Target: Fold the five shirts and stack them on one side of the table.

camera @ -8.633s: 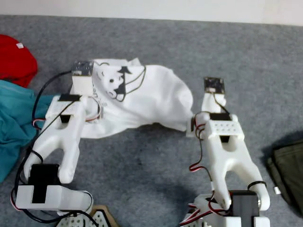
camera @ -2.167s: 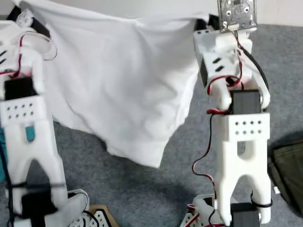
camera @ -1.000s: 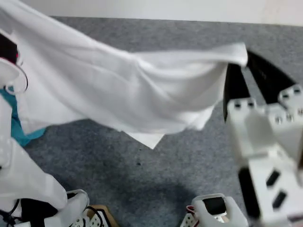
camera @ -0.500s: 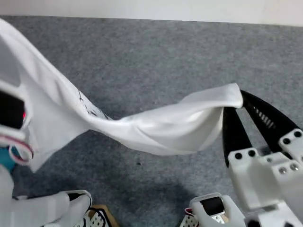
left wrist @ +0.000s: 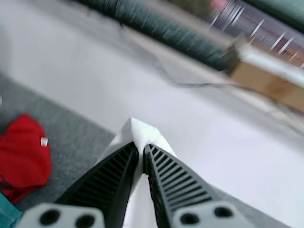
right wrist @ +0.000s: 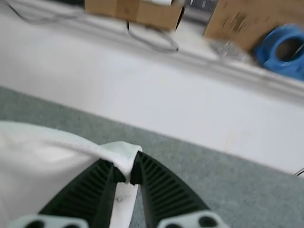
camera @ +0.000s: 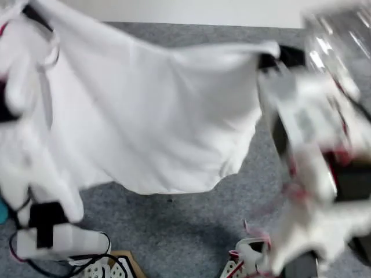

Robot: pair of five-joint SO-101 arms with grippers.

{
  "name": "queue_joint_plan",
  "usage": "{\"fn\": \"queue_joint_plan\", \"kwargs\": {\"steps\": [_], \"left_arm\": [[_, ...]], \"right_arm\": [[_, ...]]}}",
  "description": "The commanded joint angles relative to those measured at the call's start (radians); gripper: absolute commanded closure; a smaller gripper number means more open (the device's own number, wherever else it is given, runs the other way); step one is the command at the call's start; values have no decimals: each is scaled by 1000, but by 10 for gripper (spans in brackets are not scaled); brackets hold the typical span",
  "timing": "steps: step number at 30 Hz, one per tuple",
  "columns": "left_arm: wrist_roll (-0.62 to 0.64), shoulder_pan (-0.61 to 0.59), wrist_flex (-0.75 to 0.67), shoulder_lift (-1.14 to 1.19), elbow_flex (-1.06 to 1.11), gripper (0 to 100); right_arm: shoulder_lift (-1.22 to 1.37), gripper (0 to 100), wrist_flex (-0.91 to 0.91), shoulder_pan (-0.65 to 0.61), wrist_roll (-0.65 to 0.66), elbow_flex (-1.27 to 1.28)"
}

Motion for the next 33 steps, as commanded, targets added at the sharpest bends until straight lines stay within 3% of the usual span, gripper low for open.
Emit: {"fn": "queue_joint_plan", "kwargs": {"steps": [1,11,17,25,33], "left_arm": [[8,-19,-290,143,127,994],[8,-16,-855,518,166,994],[8,-12,-1017,605,166,994],[5,-12,-1022,773,166,994],[2,-31,-993,908,171,994]], "right_arm": [[153,992,-143,18,5,12],[575,992,-723,21,6,5],[682,992,-972,21,11,5],[788,992,-943,21,5,18],[886,992,-628,-13,5,16]]}}
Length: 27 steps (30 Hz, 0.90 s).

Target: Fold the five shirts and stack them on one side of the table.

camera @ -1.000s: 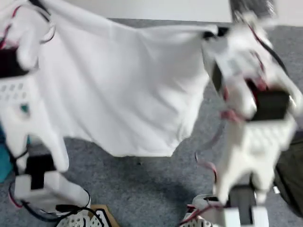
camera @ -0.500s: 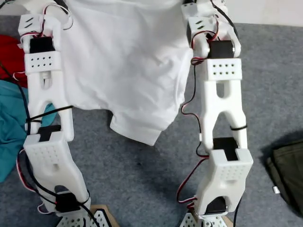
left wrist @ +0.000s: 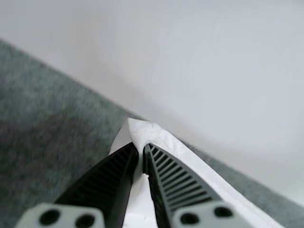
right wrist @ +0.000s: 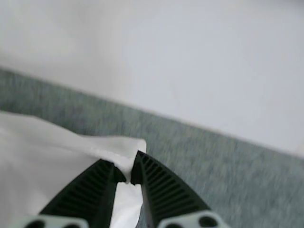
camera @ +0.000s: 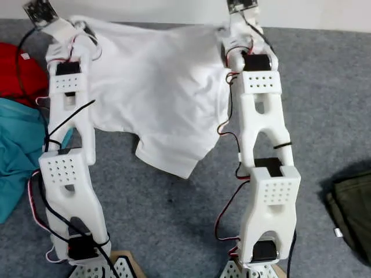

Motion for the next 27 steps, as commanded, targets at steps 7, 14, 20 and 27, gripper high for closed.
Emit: {"fn": "queue_joint_plan", "kwargs": {"steps": [7,14,20,27], "left_arm": [[2,-36,371,-25,-7,994],[-89,-36,809,-150,-4,994],[-222,-76,1002,-203,-5,995],[-359,-159,1094,-252,-2,995]], "right_arm": [[1,992,351,-94,-97,-21],[-56,992,651,-177,-152,-120],[-77,992,837,-174,-161,-168],[-79,992,1007,-185,-158,-228]]}}
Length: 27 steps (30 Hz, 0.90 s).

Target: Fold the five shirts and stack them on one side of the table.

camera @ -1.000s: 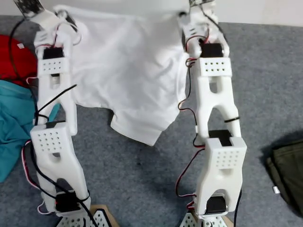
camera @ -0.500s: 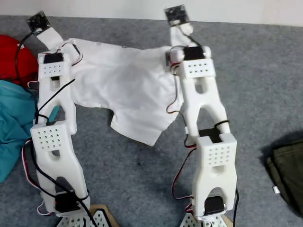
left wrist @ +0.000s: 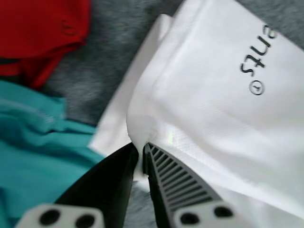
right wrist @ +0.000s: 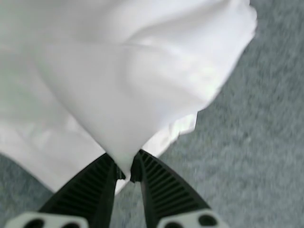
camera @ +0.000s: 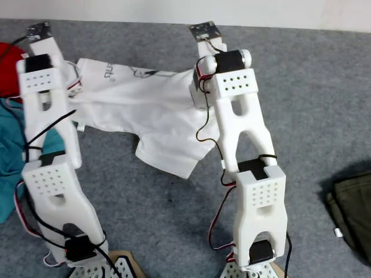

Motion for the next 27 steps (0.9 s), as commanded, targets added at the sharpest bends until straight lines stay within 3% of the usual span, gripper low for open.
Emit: {"fn": "queue_joint_plan", "kwargs": {"steps": [1,14,19,27], "left_arm": [[-101,-54,55,-82,-4,995],[-204,-96,58,-79,73,994],[-213,-79,-15,-84,156,993],[-210,-73,-26,-84,179,993]], "right_arm": [[-73,992,47,-18,-9,-53],[-73,992,48,-107,58,114],[-137,992,48,-110,55,163],[-473,992,18,-157,61,607]]}}
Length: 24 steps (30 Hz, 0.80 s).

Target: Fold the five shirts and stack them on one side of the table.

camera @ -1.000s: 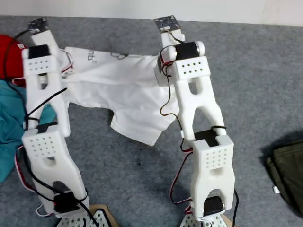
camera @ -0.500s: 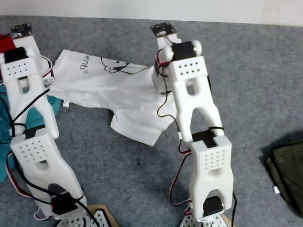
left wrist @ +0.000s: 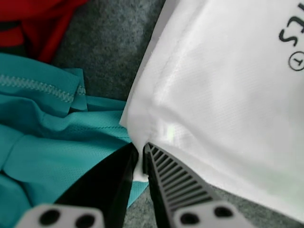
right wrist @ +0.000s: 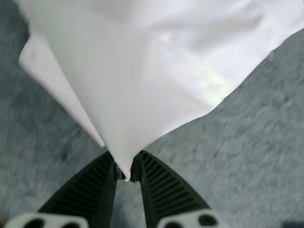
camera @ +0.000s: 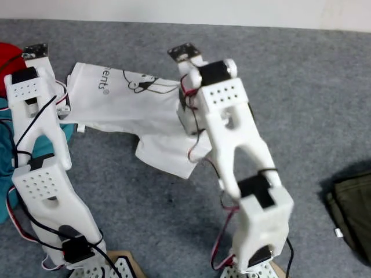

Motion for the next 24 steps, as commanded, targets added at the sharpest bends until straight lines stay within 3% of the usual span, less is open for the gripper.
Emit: {"fn": "queue_joint_plan", "kwargs": {"steps": [1,6,8,11,15,18,24], "left_arm": [[-6,15,-17,-71,-5,993],[-5,15,-17,-70,-4,993],[-5,13,-17,-70,-4,992],[-5,13,-17,-70,-7,964],[-3,12,-11,-74,-8,801],[-3,21,-9,-77,-8,709],[-3,-2,117,-185,-88,706]], "right_arm": [[-182,992,-42,-25,12,223],[-292,990,-289,-27,21,570],[-315,966,-381,-27,86,671],[-328,798,-441,-27,74,731],[-337,601,-433,-30,147,728],[-337,630,-378,-27,147,662],[-337,801,-151,-54,147,456]]}}
